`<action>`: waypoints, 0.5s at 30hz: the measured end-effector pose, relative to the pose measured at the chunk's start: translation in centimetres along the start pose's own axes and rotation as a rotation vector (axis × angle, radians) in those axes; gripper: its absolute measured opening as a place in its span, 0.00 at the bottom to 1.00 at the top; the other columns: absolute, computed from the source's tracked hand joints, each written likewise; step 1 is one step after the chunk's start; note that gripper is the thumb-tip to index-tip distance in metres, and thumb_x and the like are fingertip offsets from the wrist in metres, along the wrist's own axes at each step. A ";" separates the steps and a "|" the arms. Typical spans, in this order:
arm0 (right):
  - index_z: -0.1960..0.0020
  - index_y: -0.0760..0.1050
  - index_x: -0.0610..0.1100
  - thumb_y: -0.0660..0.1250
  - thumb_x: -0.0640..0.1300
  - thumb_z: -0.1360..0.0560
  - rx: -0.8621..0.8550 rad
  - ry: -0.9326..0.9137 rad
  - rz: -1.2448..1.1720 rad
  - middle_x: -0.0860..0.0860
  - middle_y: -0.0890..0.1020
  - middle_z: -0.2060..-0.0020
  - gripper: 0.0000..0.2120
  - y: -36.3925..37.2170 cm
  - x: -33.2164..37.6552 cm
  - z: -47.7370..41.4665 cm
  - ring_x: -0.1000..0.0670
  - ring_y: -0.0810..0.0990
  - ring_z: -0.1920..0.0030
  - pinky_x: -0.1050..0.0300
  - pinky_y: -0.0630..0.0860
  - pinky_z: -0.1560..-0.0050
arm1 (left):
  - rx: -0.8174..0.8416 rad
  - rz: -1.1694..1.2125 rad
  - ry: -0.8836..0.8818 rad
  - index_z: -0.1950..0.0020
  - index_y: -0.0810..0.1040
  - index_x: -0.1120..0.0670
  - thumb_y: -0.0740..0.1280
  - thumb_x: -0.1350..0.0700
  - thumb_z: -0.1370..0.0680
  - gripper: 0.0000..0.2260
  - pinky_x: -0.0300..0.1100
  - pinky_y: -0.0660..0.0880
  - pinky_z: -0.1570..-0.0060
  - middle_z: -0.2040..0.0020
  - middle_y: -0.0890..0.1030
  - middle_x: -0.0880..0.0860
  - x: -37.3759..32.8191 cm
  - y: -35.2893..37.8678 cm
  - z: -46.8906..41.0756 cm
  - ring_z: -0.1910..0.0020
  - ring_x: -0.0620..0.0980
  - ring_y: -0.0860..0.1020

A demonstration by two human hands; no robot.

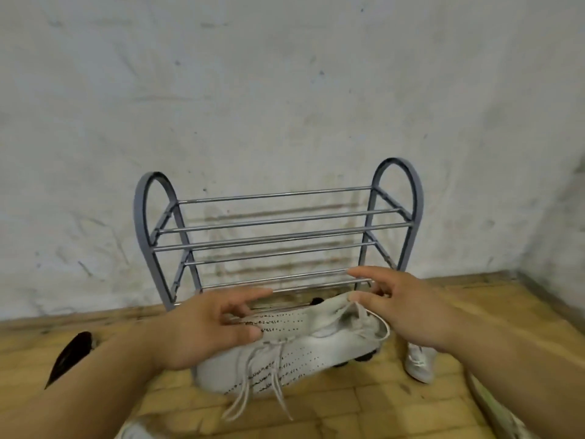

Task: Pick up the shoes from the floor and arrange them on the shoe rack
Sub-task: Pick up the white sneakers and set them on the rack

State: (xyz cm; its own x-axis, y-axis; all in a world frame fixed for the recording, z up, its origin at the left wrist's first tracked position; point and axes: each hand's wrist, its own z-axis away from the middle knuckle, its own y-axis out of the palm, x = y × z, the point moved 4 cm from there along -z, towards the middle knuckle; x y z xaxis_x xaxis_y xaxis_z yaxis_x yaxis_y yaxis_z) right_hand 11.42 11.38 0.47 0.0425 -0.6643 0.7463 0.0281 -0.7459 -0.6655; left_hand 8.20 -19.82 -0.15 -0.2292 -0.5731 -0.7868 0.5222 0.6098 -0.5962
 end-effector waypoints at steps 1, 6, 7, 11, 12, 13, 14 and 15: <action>0.32 0.74 0.67 0.69 0.61 0.23 -0.014 0.002 0.004 0.59 0.80 0.58 0.19 0.0 -0.1 0.4 0.67 0.79 0.60 0.71 0.70 0.61 | -0.014 -0.072 0.015 0.34 0.72 0.22 0.74 0.43 0.24 0.23 0.36 0.72 0.35 0.39 0.81 0.40 -0.1 0.5 0.0 0.40 0.36 0.79; 0.29 0.73 0.66 0.68 0.63 0.22 -0.024 0.065 -0.037 0.58 0.82 0.42 0.22 -0.1 -0.3 1.3 0.63 0.78 0.42 0.69 0.70 0.49 | -0.179 -0.077 0.070 0.41 0.78 0.24 0.72 0.50 0.21 0.19 0.24 0.65 0.37 0.41 0.75 0.22 -0.8 1.0 -0.7 0.35 0.27 0.72; 0.29 0.73 0.66 0.68 0.62 0.22 -0.023 0.073 -0.050 0.58 0.81 0.40 0.22 -0.1 -0.5 1.4 0.61 0.78 0.40 0.68 0.71 0.47 | -0.181 -0.078 0.077 0.42 0.80 0.25 0.72 0.50 0.21 0.17 0.22 0.65 0.40 0.43 0.76 0.21 -0.7 1.1 -0.8 0.36 0.26 0.72; 0.29 0.73 0.68 0.66 0.59 0.20 -0.012 0.079 -0.138 0.64 0.77 0.36 0.19 -0.7 -0.4 1.5 0.64 0.76 0.40 0.66 0.69 0.43 | -0.230 -0.044 0.101 0.47 0.83 0.28 0.72 0.52 0.21 0.15 0.22 0.68 0.43 0.44 0.80 0.25 -1.1 0.9 -1.2 0.41 0.26 0.76; 0.30 0.73 0.69 0.65 0.60 0.19 -0.002 0.076 -0.157 0.66 0.76 0.37 0.18 -0.8 -0.4 1.5 0.66 0.75 0.41 0.67 0.68 0.43 | -0.249 -0.027 0.101 0.46 0.84 0.30 0.72 0.53 0.21 0.14 0.23 0.69 0.43 0.44 0.81 0.27 -1.1 0.8 -1.3 0.42 0.27 0.77; 0.30 0.72 0.70 0.64 0.60 0.19 0.009 0.072 -0.178 0.67 0.74 0.37 0.18 -0.8 -0.3 1.5 0.68 0.73 0.41 0.67 0.66 0.42 | -0.265 -0.015 0.095 0.45 0.84 0.32 0.72 0.53 0.20 0.14 0.24 0.70 0.43 0.44 0.82 0.29 -1.0 0.8 -1.5 0.43 0.28 0.78; 0.30 0.72 0.71 0.63 0.61 0.19 0.022 0.071 -0.198 0.69 0.73 0.37 0.18 -0.8 -0.3 1.5 0.68 0.72 0.41 0.66 0.65 0.42 | -0.280 -0.017 0.084 0.44 0.84 0.34 0.71 0.54 0.20 0.13 0.23 0.70 0.45 0.45 0.83 0.31 -1.0 0.8 -1.5 0.45 0.29 0.79; 0.31 0.71 0.73 0.63 0.62 0.20 0.035 0.068 -0.217 0.70 0.73 0.38 0.18 -0.8 -0.3 1.4 0.69 0.71 0.40 0.65 0.65 0.41 | -0.295 -0.019 0.068 0.43 0.84 0.35 0.71 0.54 0.20 0.12 0.21 0.70 0.49 0.47 0.85 0.33 -0.9 0.7 -1.6 0.46 0.31 0.80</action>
State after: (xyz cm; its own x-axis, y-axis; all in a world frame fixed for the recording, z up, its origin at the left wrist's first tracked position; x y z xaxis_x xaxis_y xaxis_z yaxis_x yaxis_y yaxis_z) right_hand 12.81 12.25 0.75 -0.0361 -0.4912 0.8703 0.0644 -0.8702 -0.4884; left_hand 7.46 -17.95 -0.12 -0.2962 -0.5537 -0.7782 0.2589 0.7378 -0.6234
